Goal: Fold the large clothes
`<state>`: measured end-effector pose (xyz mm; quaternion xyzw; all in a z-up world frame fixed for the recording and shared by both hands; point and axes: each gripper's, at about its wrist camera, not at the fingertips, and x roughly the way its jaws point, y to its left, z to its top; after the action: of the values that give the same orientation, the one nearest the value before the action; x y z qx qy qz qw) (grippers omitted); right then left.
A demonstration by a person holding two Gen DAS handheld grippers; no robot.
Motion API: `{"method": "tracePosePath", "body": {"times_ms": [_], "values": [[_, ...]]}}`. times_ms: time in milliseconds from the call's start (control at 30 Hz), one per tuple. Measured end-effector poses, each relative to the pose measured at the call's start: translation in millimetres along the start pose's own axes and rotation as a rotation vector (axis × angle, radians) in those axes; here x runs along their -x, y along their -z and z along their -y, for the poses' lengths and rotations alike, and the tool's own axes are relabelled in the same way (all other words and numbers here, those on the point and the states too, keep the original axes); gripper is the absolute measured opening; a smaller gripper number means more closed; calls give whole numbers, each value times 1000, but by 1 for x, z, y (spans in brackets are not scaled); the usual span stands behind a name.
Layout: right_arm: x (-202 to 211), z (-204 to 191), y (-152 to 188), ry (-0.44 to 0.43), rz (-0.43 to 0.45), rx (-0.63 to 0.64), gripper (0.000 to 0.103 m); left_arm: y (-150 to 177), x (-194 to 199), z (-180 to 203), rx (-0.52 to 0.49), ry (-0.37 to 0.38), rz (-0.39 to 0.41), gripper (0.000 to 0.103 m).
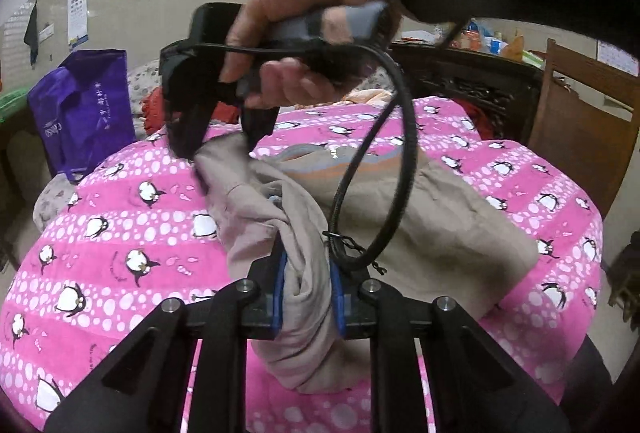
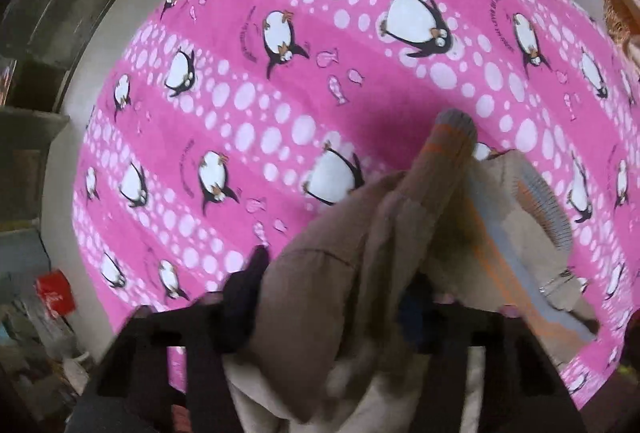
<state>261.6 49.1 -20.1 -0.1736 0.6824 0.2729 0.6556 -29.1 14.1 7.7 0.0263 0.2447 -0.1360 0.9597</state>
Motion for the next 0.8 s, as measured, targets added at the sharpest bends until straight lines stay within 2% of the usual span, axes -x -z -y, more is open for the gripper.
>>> {"method": "tracePosePath", "body": {"times_ms": [33, 100, 300, 433, 567, 700, 800], "values": [[2, 6, 5, -12, 17, -2, 19, -2, 2, 2, 4, 16, 2, 15], [12, 18, 16, -34, 59, -4, 12, -6, 4, 6, 7, 36, 7, 14], [45, 69, 57, -73, 144, -49, 9, -26, 5, 53, -64, 121, 33, 9], [65, 112, 96, -85, 186, -79, 8, -41, 4, 103, -115, 222, 42, 0], [80, 143, 131, -71, 204, -82, 7, -47, -7, 147, -187, 273, 44, 0], [93, 177, 159, -49, 256, -127, 0, -43, -13, 156, -170, 298, 8, 0], [94, 200, 174, -117, 292, -156, 0, -30, 1, 151, -177, 287, -1, 2]]}}
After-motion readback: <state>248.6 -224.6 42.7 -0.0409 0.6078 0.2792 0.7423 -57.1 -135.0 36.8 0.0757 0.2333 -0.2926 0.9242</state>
